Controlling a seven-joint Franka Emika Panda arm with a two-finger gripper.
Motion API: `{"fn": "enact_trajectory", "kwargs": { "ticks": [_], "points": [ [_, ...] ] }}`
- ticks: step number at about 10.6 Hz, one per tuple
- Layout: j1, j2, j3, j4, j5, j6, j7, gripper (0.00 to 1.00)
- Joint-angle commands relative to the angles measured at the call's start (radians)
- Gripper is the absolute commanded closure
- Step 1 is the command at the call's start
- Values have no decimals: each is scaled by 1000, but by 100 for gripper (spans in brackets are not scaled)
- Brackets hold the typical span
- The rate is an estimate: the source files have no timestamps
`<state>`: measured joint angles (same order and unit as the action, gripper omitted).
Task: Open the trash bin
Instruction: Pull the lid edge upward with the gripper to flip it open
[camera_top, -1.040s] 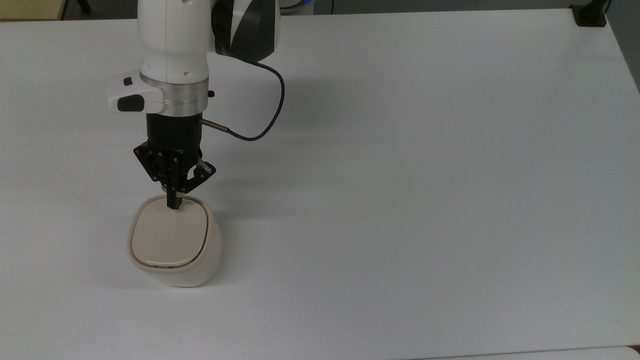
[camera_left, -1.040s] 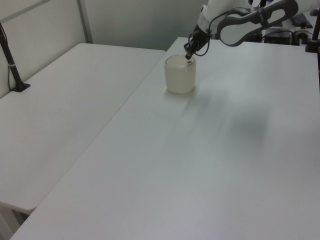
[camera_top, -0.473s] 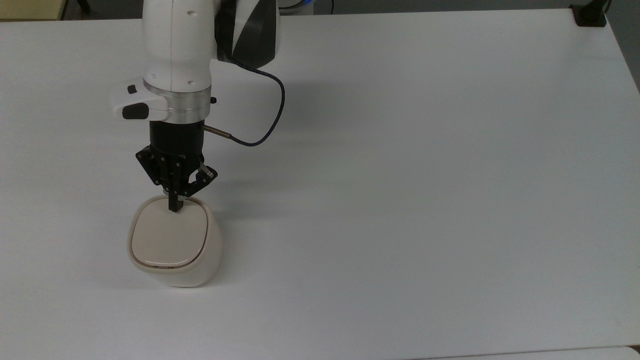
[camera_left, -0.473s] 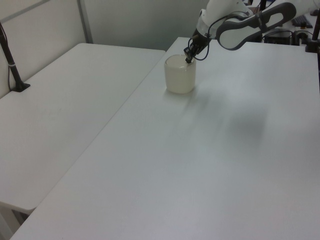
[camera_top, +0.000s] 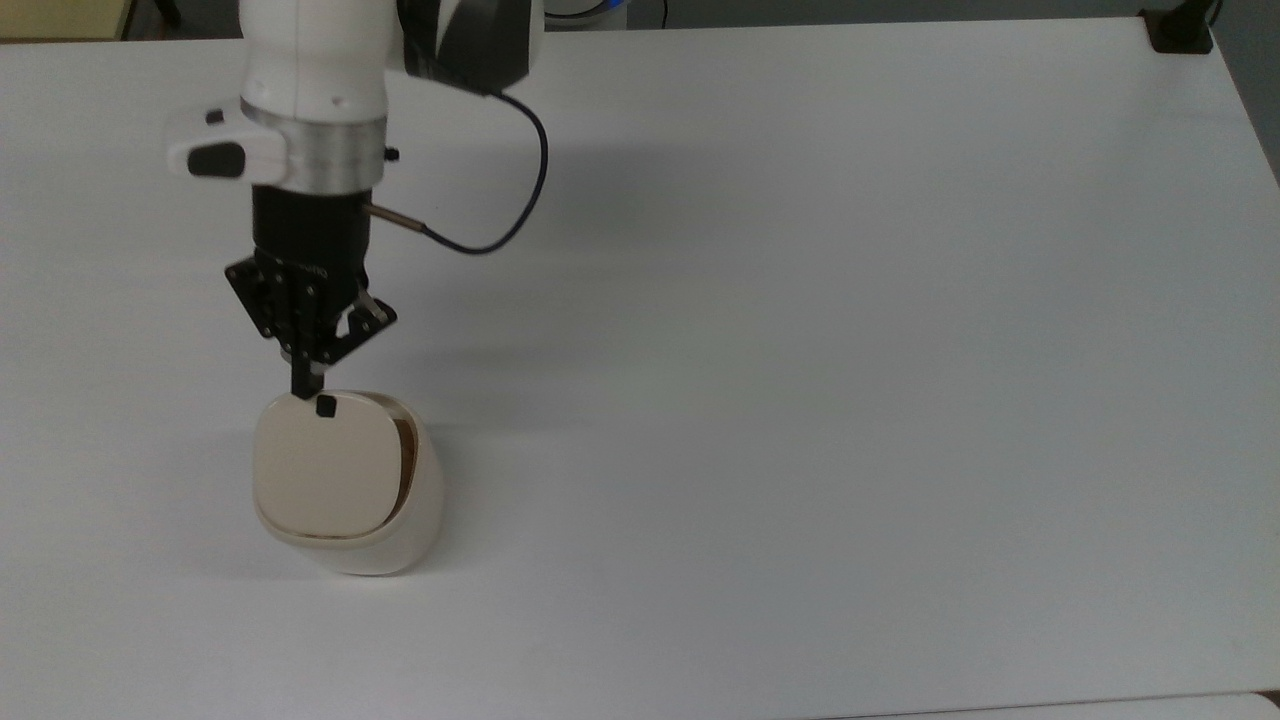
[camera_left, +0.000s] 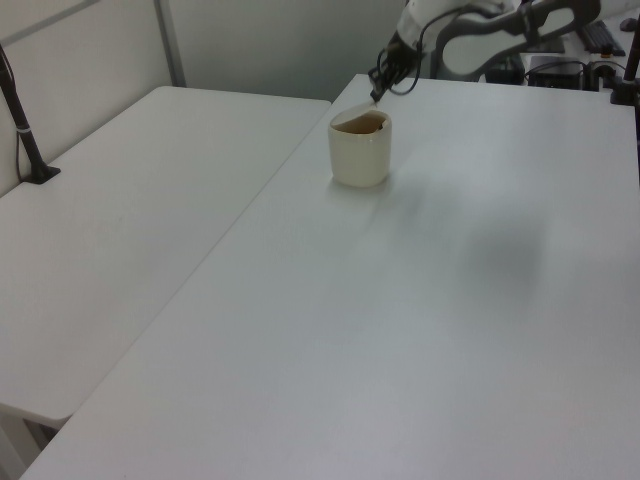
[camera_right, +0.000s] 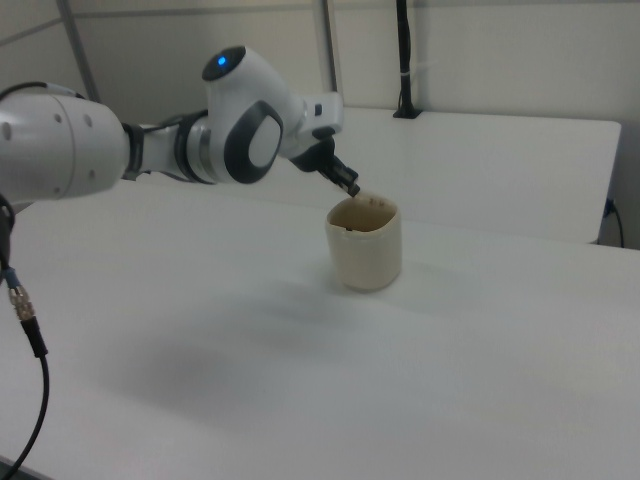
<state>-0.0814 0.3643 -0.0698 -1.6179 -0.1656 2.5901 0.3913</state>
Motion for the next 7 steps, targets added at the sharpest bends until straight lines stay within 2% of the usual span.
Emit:
{"fn": "enact_trajectory", "kwargs": {
  "ticks": [1,2,4,7],
  "points": [
    [9,-149,1,-28,15,-189,23,100],
    [12,-183,2,-28,21,-246,24,100],
    [20,-253,2,-28,78,-351,21,100],
    [48,-353,5,-37,107,-549,15,98]
  ]
}}
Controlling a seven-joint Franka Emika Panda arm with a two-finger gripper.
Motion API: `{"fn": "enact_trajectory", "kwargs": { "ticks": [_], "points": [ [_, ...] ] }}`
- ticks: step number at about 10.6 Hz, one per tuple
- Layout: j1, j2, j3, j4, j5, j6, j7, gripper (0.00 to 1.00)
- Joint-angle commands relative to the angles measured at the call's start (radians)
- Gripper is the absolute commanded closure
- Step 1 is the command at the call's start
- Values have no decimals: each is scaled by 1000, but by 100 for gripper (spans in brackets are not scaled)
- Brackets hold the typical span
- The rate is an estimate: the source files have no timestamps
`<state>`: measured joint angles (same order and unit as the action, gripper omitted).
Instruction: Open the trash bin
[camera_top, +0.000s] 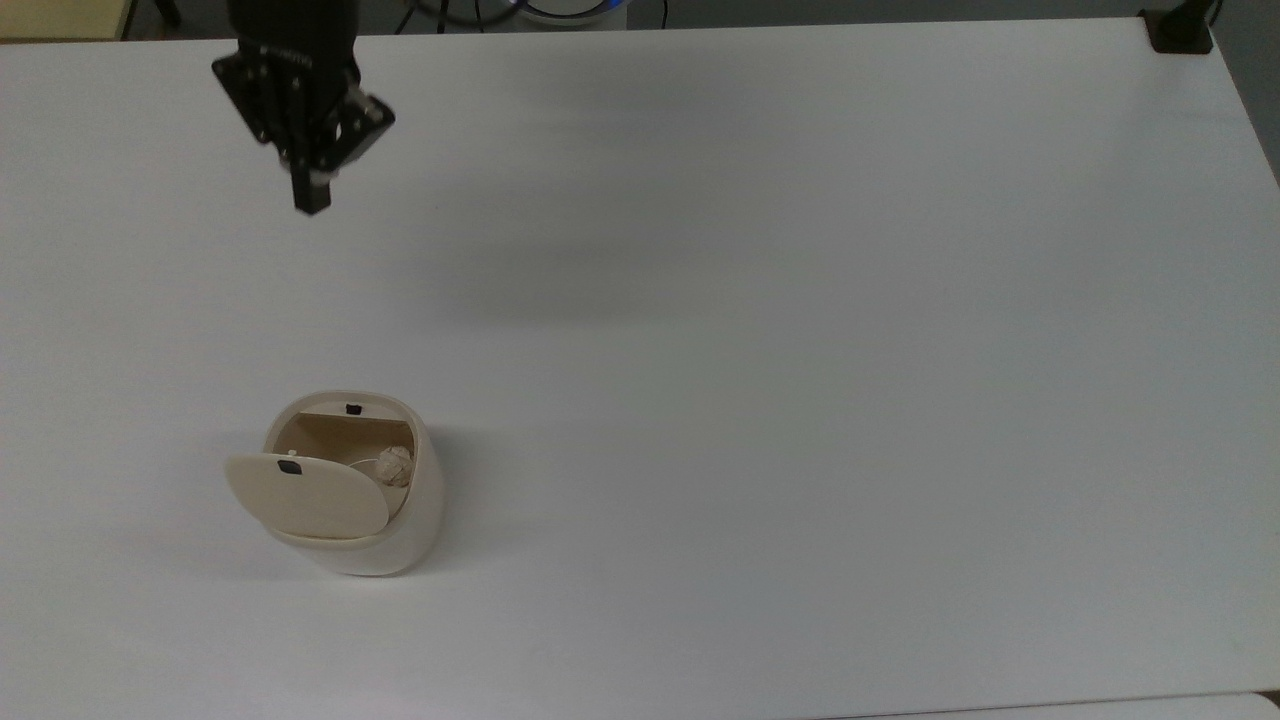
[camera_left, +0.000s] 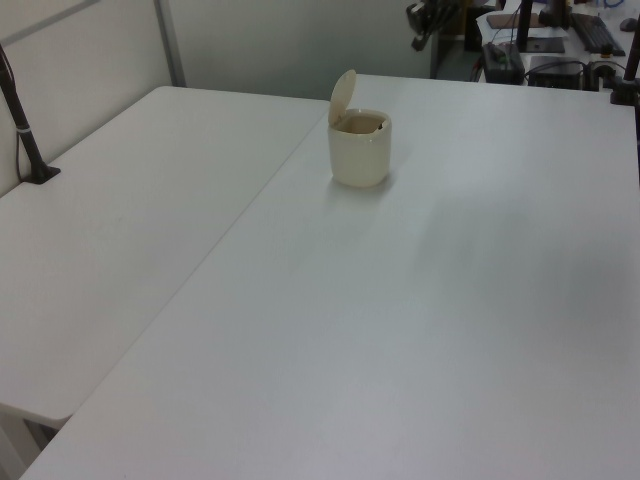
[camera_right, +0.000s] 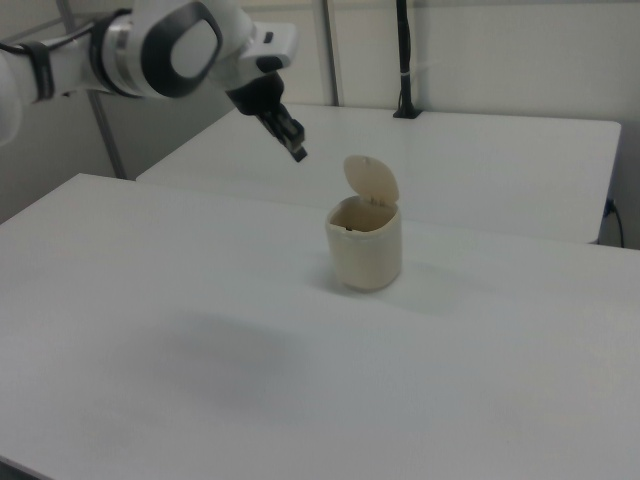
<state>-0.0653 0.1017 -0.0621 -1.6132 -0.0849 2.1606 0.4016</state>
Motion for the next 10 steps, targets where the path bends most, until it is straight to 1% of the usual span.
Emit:
{"fn": "enact_trajectory", "kwargs": {
  "ticks": [1,2,3,4,5,6,7,9,10],
  "points": [
    [36,-109,-2,-42,40,-180,-4,98],
    [38,-129,4,-42,71,-229,-42,96],
    [38,-157,18,-57,98,-285,-135,87],
    [38,-172,33,-63,106,-335,-173,76],
    [36,-174,48,-65,109,-369,-194,62],
    [29,-174,76,-68,106,-381,-222,54],
    [22,-174,93,-82,102,-383,-257,43],
    [24,-168,96,-83,93,-386,-337,7],
    [22,-168,96,-85,91,-395,-354,0]
  ]
}}
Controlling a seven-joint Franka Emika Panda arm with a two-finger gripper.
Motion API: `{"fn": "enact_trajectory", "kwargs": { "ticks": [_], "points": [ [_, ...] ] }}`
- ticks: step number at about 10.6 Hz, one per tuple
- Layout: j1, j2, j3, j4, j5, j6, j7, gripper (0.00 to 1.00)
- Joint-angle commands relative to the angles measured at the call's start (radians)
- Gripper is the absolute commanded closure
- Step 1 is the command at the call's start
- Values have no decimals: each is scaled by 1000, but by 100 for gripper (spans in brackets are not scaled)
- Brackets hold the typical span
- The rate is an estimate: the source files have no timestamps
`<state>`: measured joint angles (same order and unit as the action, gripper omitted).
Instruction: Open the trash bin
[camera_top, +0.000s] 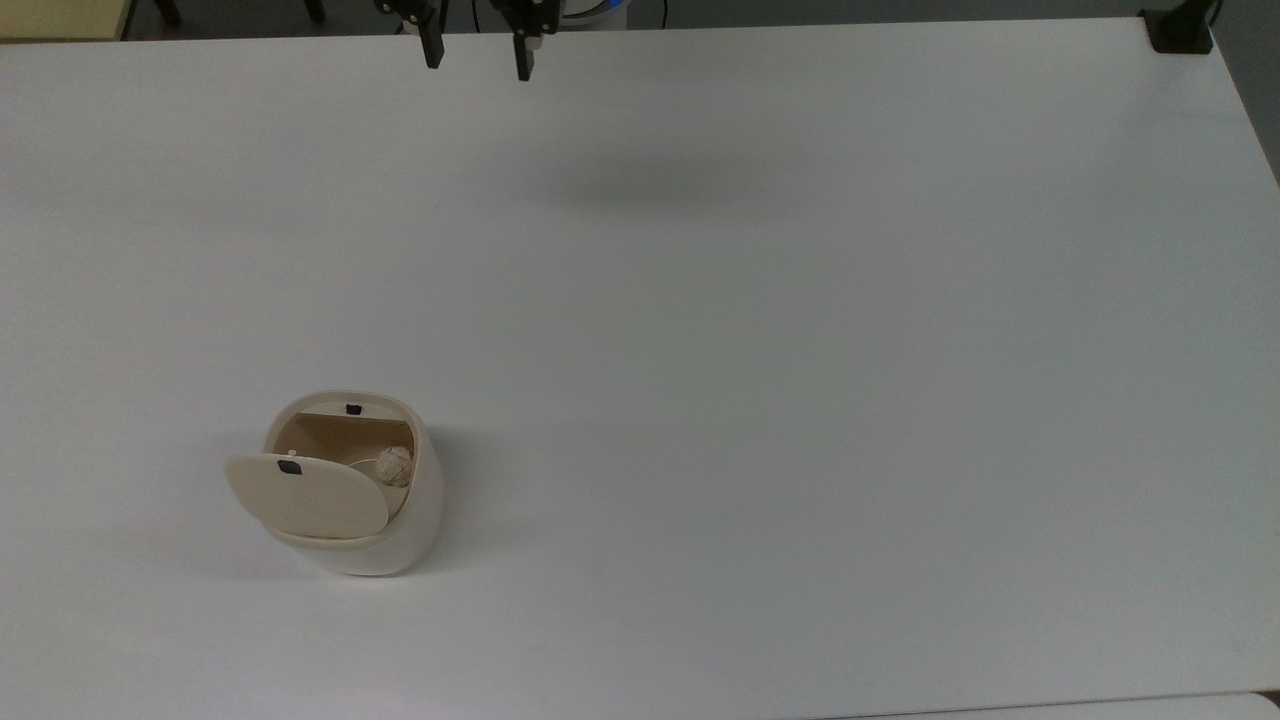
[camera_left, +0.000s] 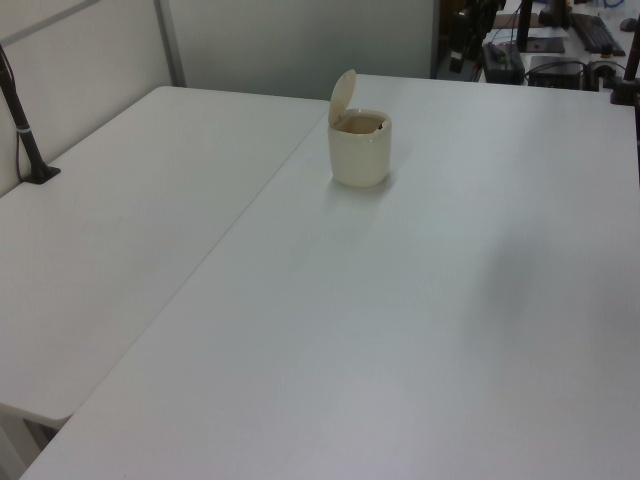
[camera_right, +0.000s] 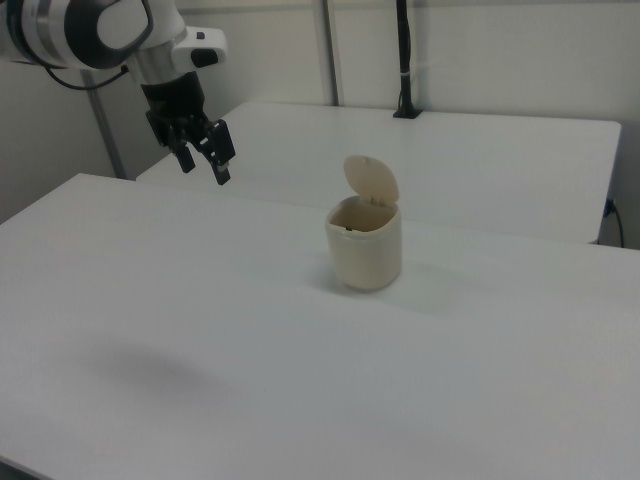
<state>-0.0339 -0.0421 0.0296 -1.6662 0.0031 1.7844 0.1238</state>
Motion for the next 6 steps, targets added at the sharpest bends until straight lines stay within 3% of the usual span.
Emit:
{"fn": "enact_trajectory", "kwargs": {
  "ticks": [1,6],
  "points": [
    [-9,-22,4,-32,3,-20,-111,0],
    [-9,-24,-7,-30,0,-22,-95,0]
  ]
}}
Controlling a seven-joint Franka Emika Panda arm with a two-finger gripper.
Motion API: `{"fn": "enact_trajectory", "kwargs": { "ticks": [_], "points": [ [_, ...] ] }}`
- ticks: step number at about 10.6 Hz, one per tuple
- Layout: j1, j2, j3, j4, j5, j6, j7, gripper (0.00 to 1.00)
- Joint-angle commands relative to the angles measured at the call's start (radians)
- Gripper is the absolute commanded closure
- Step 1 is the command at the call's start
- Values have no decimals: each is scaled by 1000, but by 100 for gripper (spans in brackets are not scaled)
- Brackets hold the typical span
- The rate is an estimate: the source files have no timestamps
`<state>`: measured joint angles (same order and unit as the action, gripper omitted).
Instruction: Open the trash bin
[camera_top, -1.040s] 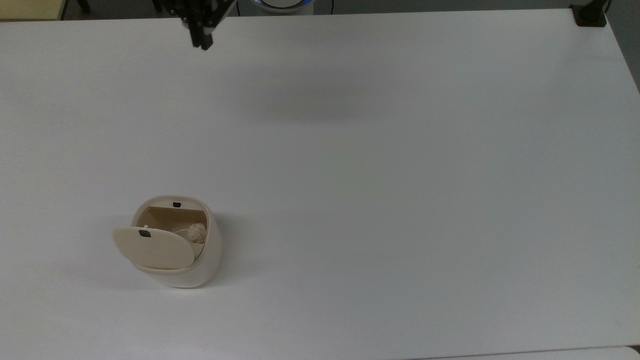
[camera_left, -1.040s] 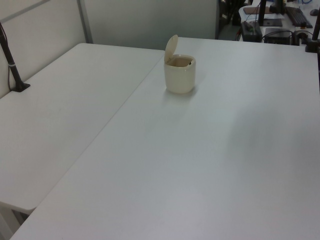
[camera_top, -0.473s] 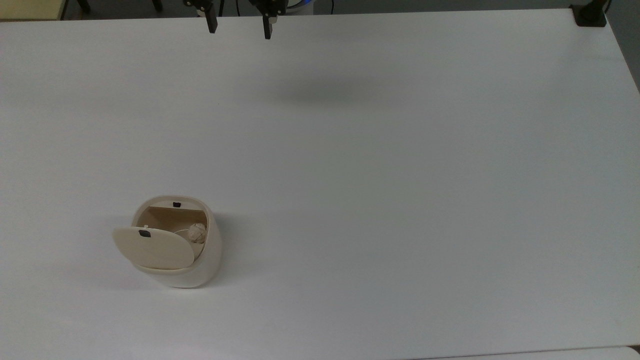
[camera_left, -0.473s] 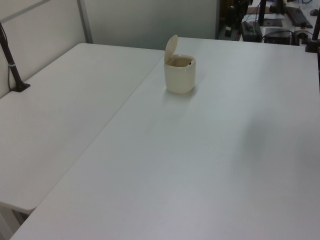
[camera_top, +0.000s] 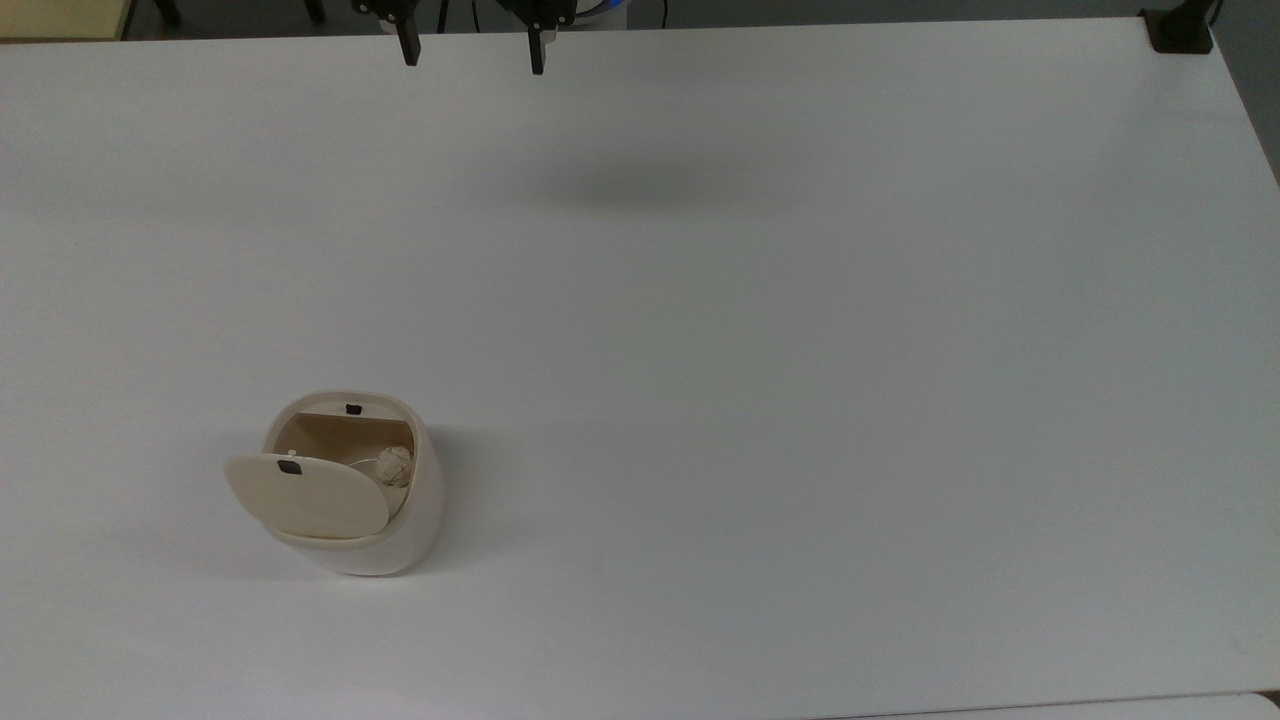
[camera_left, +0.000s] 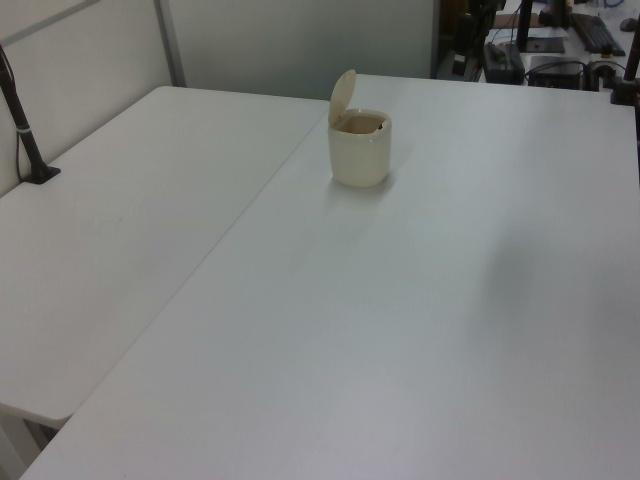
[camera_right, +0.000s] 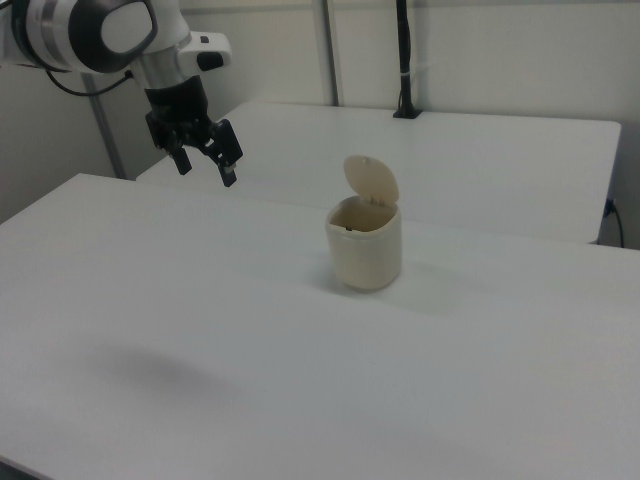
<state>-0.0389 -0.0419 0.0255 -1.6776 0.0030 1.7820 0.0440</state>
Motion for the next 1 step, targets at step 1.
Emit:
{"fn": "enact_trajectory", "kwargs": {
  "ticks": [1],
  "points": [
    [-4,-24,-1,-17,-1,-19,-16,0]
  ]
}}
